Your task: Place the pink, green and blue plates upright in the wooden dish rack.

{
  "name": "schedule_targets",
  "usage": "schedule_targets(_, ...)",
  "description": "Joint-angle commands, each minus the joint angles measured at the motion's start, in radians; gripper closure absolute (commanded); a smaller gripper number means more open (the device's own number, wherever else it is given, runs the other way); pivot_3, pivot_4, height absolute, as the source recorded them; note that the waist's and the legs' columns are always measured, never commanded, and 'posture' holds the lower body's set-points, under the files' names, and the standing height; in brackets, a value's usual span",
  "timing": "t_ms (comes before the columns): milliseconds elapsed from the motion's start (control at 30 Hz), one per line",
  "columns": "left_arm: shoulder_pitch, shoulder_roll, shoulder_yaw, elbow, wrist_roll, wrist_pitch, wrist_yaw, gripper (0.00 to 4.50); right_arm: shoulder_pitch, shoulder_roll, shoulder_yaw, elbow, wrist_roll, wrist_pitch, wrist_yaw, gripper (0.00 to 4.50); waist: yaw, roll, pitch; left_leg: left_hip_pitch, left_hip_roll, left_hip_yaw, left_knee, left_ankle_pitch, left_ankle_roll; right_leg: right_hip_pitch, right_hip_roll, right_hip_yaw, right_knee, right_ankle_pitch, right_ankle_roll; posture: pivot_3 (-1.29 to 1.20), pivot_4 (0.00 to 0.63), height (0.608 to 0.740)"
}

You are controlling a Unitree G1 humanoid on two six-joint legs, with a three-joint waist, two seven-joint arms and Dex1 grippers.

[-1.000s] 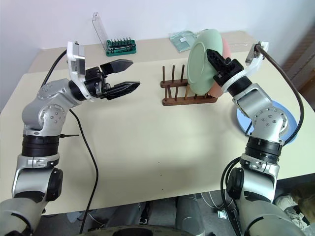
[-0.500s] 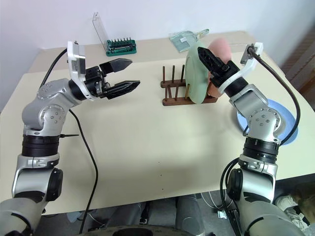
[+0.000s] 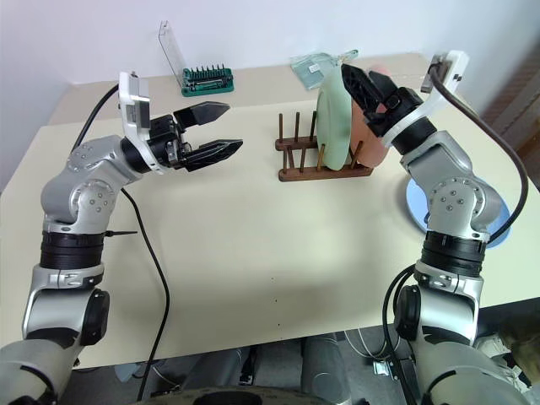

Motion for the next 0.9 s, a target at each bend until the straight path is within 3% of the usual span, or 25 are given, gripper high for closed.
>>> schedule_targets(33,-0.013,0.003,0.015,-0.029,-0.005,-0.014,0.002,0.00,-0.034,-0.022,-0.033,-0.092,-0.027,-0.107,0.027,0.06,0.000,0.000,0.000,0.000,0.000,0.000,0.000,0.000,0.000,0.000,0.000,0.000,0.000,0.000,0.000,0.00,0.150,0.740)
schedule_targets(300,0.000,0.020,-0.001,-0.049,-0.004,-0.010,-0.029,0.00,0.093,-0.258,-0.095,-0.171,0.003,-0.073,0.210,0.06,0.004,0.000,0.000,0.000,0.000,0.000,0.001,-0.001,0.001,0.001,0.000,0.000,-0.001,0.000,0.000,0.00,0.150,0.740)
schedule_targets(433,0.023,0.063,-0.040,-0.055,0.015,-0.034,-0.127,0.00,0.439,-0.496,-0.269,-0.274,0.088,0.113,0.452,0.06,0.020,0.000,0.000,0.000,0.001,0.001,0.000,-0.001,0.002,0.001,0.000,-0.001,-0.001,0.000,0.000,0.00,0.150,0.740)
schedule_targets(533,0.011,0.071,-0.065,-0.020,0.036,-0.070,-0.185,0.00,0.709,-0.598,-0.299,-0.337,-0.075,0.079,0.538,0.06,0.026,0.001,-0.001,0.001,0.001,0.005,0.001,-0.001,0.002,0.003,0.000,-0.001,-0.001,0.000,0.000,0.00,0.150,0.740)
schedule_targets(667,-0.014,0.043,-0.095,0.020,0.063,-0.125,-0.225,0.00,0.833,-0.612,-0.332,-0.347,-0.138,0.097,0.514,0.06,0.023,0.001,-0.001,0.005,0.000,0.009,0.005,-0.007,0.012,0.008,-0.002,0.001,-0.002,0.001,0.003,0.00,0.150,0.740)
schedule_targets(900,-0.053,-0.009,-0.124,0.074,0.090,-0.160,-0.244,0.00,0.995,-0.630,-0.166,-0.304,-0.424,0.071,0.403,0.06,0.029,-0.001,0.000,0.008,0.000,0.008,0.005,-0.005,0.007,0.012,-0.003,0.000,-0.003,0.000,0.004,0.00,0.150,0.740)
